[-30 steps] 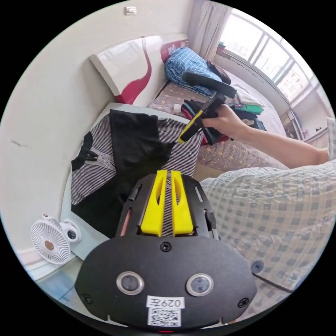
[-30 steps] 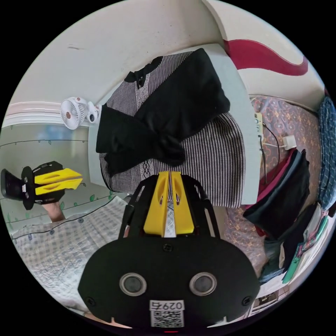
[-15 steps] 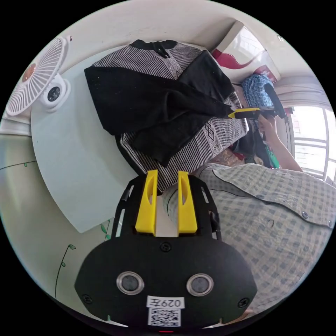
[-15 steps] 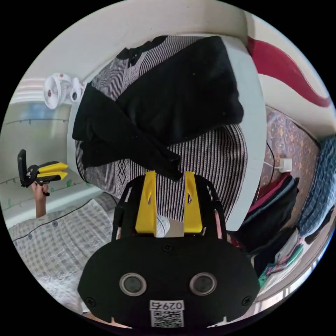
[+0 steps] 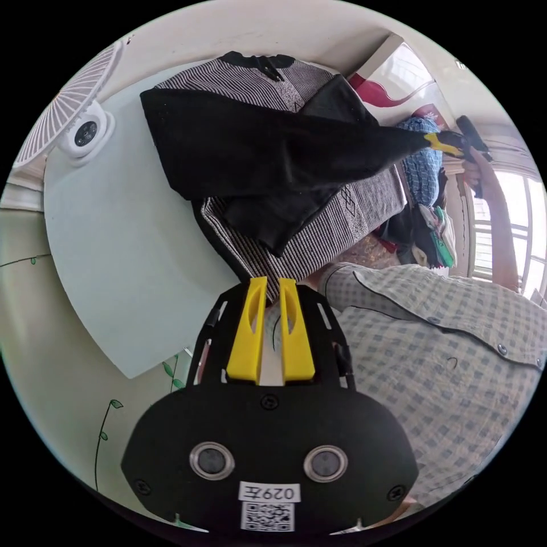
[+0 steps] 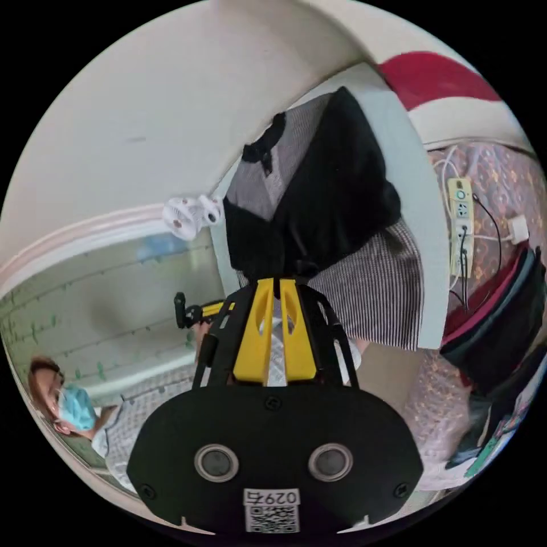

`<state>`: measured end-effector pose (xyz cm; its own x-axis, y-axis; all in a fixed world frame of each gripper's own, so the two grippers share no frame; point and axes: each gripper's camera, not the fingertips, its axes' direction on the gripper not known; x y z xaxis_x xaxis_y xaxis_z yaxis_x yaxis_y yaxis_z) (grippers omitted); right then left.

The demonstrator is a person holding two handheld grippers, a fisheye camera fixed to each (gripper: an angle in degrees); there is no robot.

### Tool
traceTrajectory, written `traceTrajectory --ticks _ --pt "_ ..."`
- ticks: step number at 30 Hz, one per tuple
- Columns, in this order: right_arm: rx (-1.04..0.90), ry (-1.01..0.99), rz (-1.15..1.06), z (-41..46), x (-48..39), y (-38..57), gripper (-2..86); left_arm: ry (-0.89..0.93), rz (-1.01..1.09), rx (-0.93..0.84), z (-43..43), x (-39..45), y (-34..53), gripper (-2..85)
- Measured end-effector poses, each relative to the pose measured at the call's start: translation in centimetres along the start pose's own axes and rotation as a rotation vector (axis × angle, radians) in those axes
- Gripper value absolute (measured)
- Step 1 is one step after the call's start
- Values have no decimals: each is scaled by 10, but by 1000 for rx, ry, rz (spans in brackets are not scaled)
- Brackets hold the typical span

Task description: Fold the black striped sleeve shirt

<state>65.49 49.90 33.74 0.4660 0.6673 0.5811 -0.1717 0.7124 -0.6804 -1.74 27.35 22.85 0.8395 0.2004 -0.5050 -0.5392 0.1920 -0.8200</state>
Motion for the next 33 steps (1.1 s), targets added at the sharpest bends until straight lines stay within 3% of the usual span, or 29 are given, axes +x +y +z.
traceTrajectory --ticks 3,5,11,18,19,22,23,25,28,33 --pt "138 -106 69 -26 40 6 44 -45 35 -30 1 -1 -8 42" --pt "186 -8 15 -25 44 26 58 -117 19 -35 3 -4 -9 42" --pt "147 264 -187 11 36 23 71 -10 -1 -72 22 -14 -18 41" --pt "47 379 -357 32 8 -10 63 -26 -44 -75 32 -8 -29 39" --pt "35 373 -360 28 5 -12 40 -28 -51 -70 34 -6 -30 39" --pt "81 36 -392 -2 -8 -18 18 -50 -82 -58 37 -4 -30 38" --pt "109 15 -298 -12 -8 -26 17 -43 -101 -55 41 -4 -30 38" --pt "100 88 -242 -19 -10 -41 20 1 -117 -59 48 -6 -33 38" --pt "-59 299 -219 -7 -6 -63 53 65 -129 -41 56 -4 -39 34" --pt "-3 382 -329 -4 -10 -33 83 -4 -170 -33 60 0 -40 4"
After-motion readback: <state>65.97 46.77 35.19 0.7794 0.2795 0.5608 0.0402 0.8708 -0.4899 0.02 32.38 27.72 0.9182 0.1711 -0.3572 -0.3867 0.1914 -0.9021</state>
